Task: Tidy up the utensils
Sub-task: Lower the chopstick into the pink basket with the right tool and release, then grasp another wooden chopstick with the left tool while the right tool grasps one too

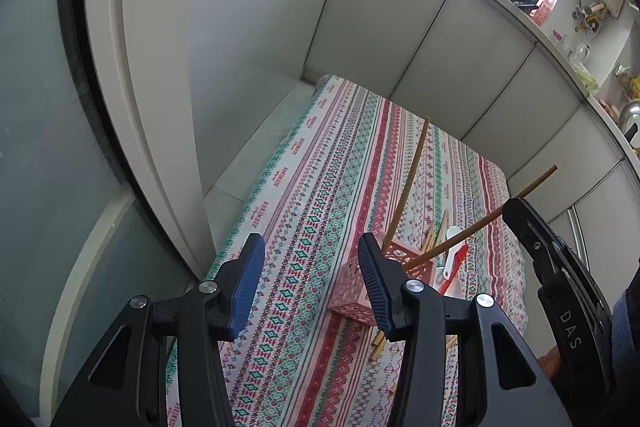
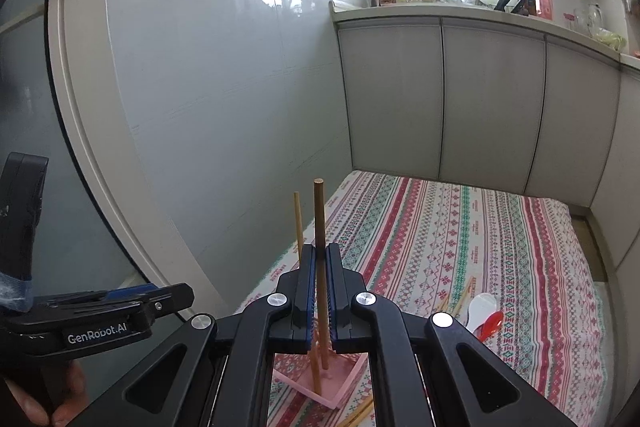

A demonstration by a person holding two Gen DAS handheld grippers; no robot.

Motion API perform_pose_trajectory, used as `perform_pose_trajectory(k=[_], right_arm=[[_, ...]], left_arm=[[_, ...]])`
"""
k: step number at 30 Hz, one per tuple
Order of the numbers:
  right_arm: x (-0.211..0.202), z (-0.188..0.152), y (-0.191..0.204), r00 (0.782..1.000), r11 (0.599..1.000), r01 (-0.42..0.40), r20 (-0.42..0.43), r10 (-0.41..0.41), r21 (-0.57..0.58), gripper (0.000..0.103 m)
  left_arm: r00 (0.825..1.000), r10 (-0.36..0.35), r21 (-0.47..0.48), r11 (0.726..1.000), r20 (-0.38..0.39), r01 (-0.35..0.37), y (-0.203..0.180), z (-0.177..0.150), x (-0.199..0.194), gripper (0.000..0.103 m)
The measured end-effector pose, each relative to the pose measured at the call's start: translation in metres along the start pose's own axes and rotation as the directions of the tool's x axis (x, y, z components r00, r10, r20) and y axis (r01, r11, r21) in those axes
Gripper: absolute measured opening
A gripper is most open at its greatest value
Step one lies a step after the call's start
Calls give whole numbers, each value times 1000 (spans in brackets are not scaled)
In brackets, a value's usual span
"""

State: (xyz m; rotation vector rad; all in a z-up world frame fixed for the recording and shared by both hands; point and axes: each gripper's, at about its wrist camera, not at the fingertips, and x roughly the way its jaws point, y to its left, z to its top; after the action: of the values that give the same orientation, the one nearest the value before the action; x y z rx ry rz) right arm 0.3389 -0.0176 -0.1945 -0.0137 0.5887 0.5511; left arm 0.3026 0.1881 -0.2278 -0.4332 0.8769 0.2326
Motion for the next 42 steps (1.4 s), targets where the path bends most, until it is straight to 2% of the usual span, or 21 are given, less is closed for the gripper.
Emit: perform_pose_trajectory(k=[4, 12, 17, 23, 28, 31, 34, 39, 42], right_arm=[[8, -3, -8, 999, 999, -18, -44, 20, 50, 9], [10, -3, -11, 1000, 998, -10, -25, 12, 55, 9], [-10, 3, -31, 999, 992, -36, -3, 36, 121, 10], [-43, 2, -78, 999, 976, 42, 3, -43, 215, 15], [-59, -10, -137, 989, 927, 148, -55, -138, 346, 16], [-62, -23, -170, 973, 880, 225, -134, -185, 417, 16], [-61, -40, -201, 953, 823, 287, -231, -195, 490, 16], [-60, -70, -239, 937, 739, 310, -325, -130, 598, 16], [-68, -82, -252, 934, 700, 316, -338, -113, 640, 16]], left_arm=[[1000, 4, 6, 1000, 2, -4, -2, -1, 0, 51], [1000, 11, 13, 1000, -3, -11, -4, -2, 1, 51], [1000, -4, 25, 1000, 6, 4, -8, -2, -1, 51], [999, -40, 71, 997, 26, 38, -20, -6, -10, 51], [997, -67, 150, 987, 46, 59, -43, -16, -19, 51], [995, -88, 210, 975, 55, 74, -62, -24, -23, 51], [991, -118, 285, 954, 55, 98, -89, -37, -26, 51], [984, -179, 439, 885, 17, 154, -148, -74, -24, 51], [984, -175, 513, 841, -42, 172, -186, -98, -8, 51]])
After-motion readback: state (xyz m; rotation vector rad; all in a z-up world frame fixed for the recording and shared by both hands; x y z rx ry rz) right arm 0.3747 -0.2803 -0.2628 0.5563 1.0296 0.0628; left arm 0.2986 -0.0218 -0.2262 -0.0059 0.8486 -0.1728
